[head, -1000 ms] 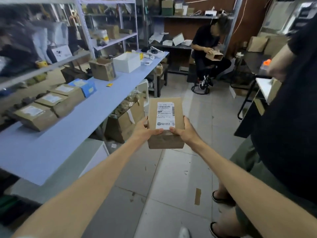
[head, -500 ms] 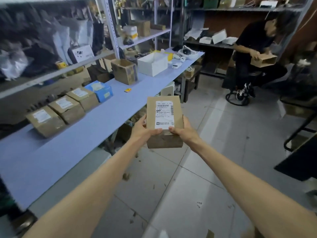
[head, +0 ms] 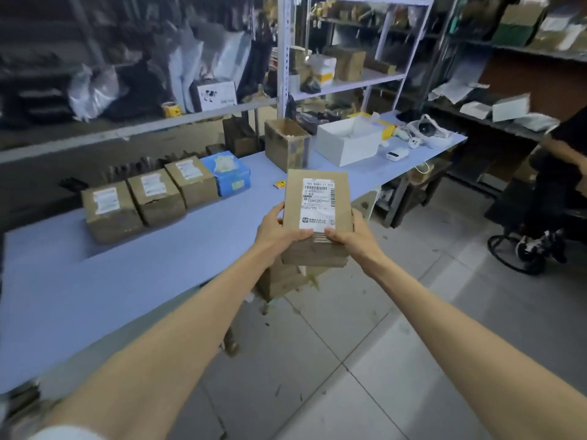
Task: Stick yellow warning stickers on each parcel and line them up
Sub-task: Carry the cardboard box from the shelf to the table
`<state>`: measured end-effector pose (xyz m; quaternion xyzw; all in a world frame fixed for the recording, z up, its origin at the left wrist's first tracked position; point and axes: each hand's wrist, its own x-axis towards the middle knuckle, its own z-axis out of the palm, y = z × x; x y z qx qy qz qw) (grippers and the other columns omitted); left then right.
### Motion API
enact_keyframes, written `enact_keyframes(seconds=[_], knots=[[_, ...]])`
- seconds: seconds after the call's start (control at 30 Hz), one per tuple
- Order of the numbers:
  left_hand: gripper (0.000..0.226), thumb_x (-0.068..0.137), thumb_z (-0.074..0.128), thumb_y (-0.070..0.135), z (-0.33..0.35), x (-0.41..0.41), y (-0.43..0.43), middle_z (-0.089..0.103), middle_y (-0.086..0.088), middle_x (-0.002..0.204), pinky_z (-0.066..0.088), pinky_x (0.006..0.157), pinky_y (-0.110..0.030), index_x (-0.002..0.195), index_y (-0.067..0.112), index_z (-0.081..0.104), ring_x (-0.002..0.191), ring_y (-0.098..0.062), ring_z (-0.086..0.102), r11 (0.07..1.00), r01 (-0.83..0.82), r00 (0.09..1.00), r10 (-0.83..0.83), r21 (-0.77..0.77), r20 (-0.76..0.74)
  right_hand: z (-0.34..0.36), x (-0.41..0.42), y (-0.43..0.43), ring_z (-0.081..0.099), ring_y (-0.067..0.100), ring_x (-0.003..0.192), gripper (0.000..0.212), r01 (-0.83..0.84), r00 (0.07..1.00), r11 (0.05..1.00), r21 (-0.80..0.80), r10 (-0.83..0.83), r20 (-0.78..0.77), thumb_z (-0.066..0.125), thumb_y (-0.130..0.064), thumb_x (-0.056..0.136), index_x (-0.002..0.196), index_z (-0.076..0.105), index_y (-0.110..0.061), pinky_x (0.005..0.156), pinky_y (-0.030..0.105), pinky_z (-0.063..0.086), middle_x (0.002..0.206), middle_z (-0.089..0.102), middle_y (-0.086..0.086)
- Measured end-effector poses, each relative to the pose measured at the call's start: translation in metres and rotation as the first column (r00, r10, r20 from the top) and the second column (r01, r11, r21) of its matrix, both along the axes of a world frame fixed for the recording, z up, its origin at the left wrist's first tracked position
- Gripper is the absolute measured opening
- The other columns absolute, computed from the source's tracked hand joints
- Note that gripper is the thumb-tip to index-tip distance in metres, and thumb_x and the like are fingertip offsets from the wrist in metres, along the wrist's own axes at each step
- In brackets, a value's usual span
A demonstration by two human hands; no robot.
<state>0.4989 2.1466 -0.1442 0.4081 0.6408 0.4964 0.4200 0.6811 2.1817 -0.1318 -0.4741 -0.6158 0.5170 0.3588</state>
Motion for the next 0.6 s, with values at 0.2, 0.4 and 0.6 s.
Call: enact_keyframes(seconds=[0.2, 0.4, 0.6], knots=[[0.126, 0.04, 0.092, 0.043, -0.011, -0.032, 0.05, 0.048, -0.004, 0.142, 0.044, 0.104, -0.046, 0.147, 0.021, 0.029, 0.126, -0.024, 0.05, 0.979, -0.176, 0.984, 0.177, -0.099, 0.001, -0.017, -0.038, 0.077, 0.058, 0.016, 0.111, 0.063, -0.146, 0.989, 0.989, -0.012, 0.146, 0.016, 0.072, -0.012, 0.083, 0.135, 0.037, -0.015, 0.087, 0.027, 0.047, 0.122, 0.057, -0.002], [0.105, 0.054, 0.091, 0.028, -0.027, -0.06, 0.085, 0.057, -0.004, 0.132, 0.049, 0.098, -0.045, 0.144, 0.02, 0.037, 0.116, -0.023, 0.056, 0.929, -0.351, 0.935, 0.355, -0.118, 0.009, -0.033, -0.083, 0.147, 0.057, 0.019, 0.116, 0.08, -0.359, 0.932, 0.933, -0.035, 0.36, 0.036, 0.073, -0.038, 0.067, 0.137, 0.036, -0.021, 0.1, 0.047, 0.047, 0.13, 0.056, -0.001], [0.098, 0.059, 0.09, 0.022, -0.042, -0.074, 0.124, 0.059, -0.005, 0.129, 0.05, 0.097, -0.044, 0.143, 0.02, 0.038, 0.114, -0.022, 0.057, 0.86, -0.49, 0.868, 0.496, -0.143, 0.003, -0.053, -0.115, 0.214, 0.058, 0.018, 0.115, 0.083, -0.529, 0.844, 0.841, -0.114, 0.535, 0.024, 0.074, -0.039, 0.065, 0.136, 0.037, -0.022, 0.101, 0.047, 0.046, 0.128, 0.057, -0.002]])
